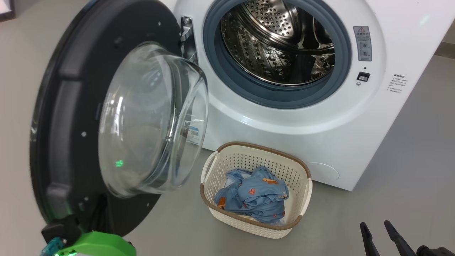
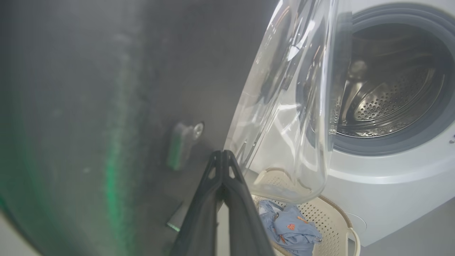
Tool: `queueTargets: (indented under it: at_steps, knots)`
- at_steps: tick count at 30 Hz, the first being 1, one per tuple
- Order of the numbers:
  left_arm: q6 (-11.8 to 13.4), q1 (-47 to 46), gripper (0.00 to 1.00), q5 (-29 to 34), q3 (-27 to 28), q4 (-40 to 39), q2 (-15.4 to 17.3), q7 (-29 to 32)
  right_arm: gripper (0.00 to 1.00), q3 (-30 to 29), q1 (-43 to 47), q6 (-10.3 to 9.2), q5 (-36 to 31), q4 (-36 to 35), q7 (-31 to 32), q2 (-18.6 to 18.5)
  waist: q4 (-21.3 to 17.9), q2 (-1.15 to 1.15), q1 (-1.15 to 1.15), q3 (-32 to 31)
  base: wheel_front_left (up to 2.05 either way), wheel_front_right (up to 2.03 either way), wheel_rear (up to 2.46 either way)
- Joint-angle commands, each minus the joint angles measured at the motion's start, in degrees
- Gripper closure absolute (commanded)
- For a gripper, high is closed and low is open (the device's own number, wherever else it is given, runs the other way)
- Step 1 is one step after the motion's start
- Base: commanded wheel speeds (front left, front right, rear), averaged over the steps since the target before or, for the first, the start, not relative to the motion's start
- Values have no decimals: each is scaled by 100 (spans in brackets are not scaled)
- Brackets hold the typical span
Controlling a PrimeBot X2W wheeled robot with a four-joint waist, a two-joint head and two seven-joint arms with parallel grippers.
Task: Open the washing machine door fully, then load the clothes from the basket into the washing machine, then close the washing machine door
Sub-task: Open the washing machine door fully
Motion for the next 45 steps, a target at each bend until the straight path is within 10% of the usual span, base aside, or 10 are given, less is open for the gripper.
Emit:
queueTargets:
  at_steps: [1, 45]
  knots:
    - [78, -340, 100, -26, 357, 1, 220, -94, 0, 159, -130, 9, 42, -110, -69, -148, -39, 0, 0, -21, 0, 0, 0]
    - [-198, -1648, 100, 1017, 2927, 2281, 460, -449, 0, 308, -137, 9, 45, -117, -69, -469, -770, 0, 0, 71, 0, 0, 0]
